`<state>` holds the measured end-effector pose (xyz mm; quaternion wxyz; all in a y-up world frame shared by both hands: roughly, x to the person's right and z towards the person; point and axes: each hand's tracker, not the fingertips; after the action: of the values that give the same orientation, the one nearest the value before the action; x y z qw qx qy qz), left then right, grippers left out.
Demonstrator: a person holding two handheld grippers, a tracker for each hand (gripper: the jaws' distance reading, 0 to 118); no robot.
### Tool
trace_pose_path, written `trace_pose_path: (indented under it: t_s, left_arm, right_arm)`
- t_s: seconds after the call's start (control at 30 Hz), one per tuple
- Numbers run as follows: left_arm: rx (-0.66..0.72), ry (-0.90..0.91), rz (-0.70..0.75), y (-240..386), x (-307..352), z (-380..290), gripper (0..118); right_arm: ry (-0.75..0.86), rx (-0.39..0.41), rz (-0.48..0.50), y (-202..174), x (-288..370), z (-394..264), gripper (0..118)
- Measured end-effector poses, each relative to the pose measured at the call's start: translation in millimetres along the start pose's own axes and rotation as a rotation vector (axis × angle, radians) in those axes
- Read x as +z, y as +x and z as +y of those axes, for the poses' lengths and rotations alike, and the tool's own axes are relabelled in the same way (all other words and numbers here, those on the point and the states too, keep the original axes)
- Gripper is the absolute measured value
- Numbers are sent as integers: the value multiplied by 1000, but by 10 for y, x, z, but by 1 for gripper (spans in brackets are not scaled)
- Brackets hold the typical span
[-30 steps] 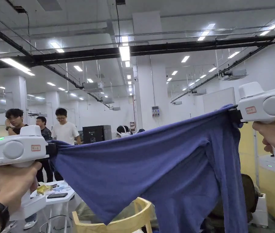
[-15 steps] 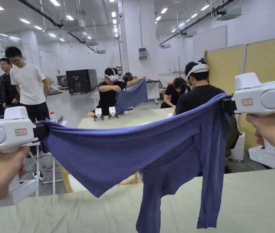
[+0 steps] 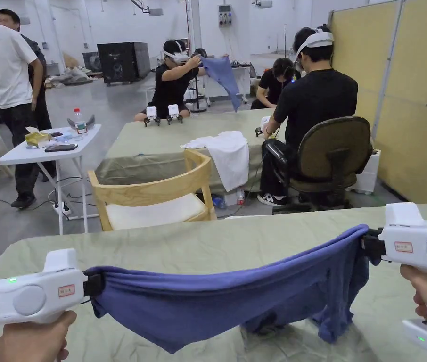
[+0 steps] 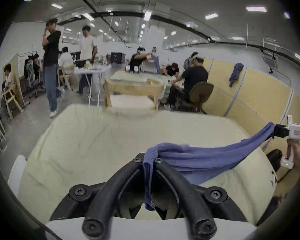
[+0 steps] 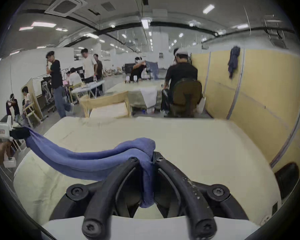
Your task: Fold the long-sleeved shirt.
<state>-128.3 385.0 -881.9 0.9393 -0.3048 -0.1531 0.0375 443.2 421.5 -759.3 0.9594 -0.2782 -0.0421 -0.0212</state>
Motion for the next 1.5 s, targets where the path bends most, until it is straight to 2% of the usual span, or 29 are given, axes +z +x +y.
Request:
trace_pose_path:
  t_s: [0.13,0.27,0.33,0.4,0.73,1.03,1.07,1.1,1.13,1.17,1.2,1.3,1.5]
  left_arm:
    - [75,-86,-2,-119,67,-750,5]
    - [89,-207,-2,-290,245,-1443,5]
    - [119,-232,-9,-350,392,-1714,5]
    - [131,-242,1,-408,567,-1969,5]
    - [97,-352,-1,-465,1371,-2655,5]
    - [103,-485,1,-392,1373,-3084,5]
    - [107,-488,7,-388,1363,-3113,10]
    - [108,-486,14,-382,1366,-3129,19]
    - [106,-480,28,-368,1379,-3135,32]
    - [98,-470,42,-337,1403,-3131,51]
    - [93,-461,45,-328,1438,-3130,58]
    - [108,-382,60,-324,1631,-3025,58]
    - [104,-221,99,-177,2118,-2736,58]
  right_arm:
    - [-80,-15,19,41,0,-720,13]
    - [-150,-11,37,-30,272,-1420,13]
    - [-197,-22,52,-96,445,-1703,13]
    - [-197,-2,55,-149,651,-1972,13]
    - [-277,-51,105,-336,1490,-2791,13]
    - [-406,-44,107,-386,1366,-3168,13]
    - [-408,-36,100,-396,1352,-3180,15]
    - [-413,-32,99,-381,1347,-3176,21]
    - [-429,-23,90,-383,1328,-3179,36]
    - [-451,-3,75,-396,1325,-3183,61]
    - [-466,21,71,-411,1339,-3187,67]
    - [-424,98,81,-426,1492,-3131,66]
    - [-267,114,89,-613,1877,-2742,63]
